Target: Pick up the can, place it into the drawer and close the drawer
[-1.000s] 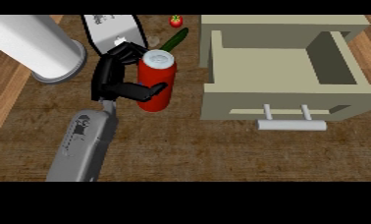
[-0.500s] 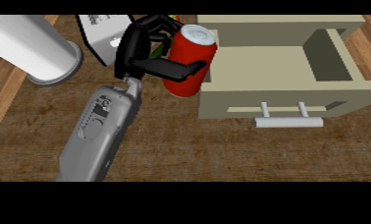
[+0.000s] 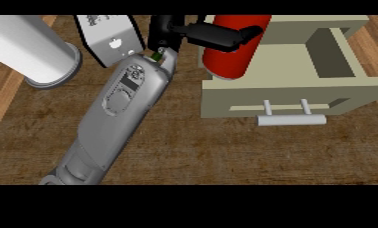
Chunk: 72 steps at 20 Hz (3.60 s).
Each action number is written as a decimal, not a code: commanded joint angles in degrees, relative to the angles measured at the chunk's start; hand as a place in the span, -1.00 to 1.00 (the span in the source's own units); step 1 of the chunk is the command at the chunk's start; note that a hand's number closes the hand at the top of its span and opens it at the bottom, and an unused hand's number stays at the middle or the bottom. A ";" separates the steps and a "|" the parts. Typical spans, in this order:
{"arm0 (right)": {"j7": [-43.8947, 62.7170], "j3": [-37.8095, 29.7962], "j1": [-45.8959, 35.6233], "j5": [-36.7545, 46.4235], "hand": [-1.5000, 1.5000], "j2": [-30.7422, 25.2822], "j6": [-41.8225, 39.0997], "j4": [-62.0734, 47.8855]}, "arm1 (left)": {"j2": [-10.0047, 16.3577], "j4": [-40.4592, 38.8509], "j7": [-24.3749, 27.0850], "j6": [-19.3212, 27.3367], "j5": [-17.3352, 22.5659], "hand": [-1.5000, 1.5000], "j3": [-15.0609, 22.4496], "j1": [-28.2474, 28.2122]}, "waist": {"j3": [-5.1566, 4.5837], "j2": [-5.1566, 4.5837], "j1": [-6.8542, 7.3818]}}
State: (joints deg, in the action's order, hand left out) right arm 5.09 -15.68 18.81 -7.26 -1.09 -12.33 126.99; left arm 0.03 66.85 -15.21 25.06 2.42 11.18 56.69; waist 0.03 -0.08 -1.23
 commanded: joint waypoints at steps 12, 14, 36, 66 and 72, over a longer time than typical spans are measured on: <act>-1.66 1.45 -0.28 2.12 -1.00 0.99 0.95 -1.09 | -0.03 -22.08 -0.91 4.55 7.17 1.00 1.18 22.41 | 0.03 -0.07 -0.43; 2.41 -0.33 -3.10 0.32 -1.00 -0.35 0.93 0.60 | -0.03 -25.72 4.68 5.55 10.17 1.00 4.25 20.86 | 0.02 -0.30 -1.06; 0.62 1.45 -6.28 3.29 -1.00 -0.45 1.06 -3.25 | -0.03 -45.05 13.93 9.49 22.90 1.00 14.97 29.17 | 0.11 -1.10 -3.95; 0.82 4.68 -12.00 11.32 -1.00 -3.65 1.94 -0.51 | -0.03 -44.38 19.33 22.41 32.14 -1.00 25.09 24.01 | 0.07 -1.74 -6.72; -3.02 6.23 -11.87 18.73 -1.00 -6.60 1.29 1.72 | -0.03 -43.22 18.77 21.75 35.12 -1.00 24.75 24.65 | 0.08 -1.29 -5.26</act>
State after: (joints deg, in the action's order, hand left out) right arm 4.83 -10.47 5.96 6.93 -6.58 -10.91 127.37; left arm 0.00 22.79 4.09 46.34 35.81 36.02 80.85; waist 0.09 -1.71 -7.30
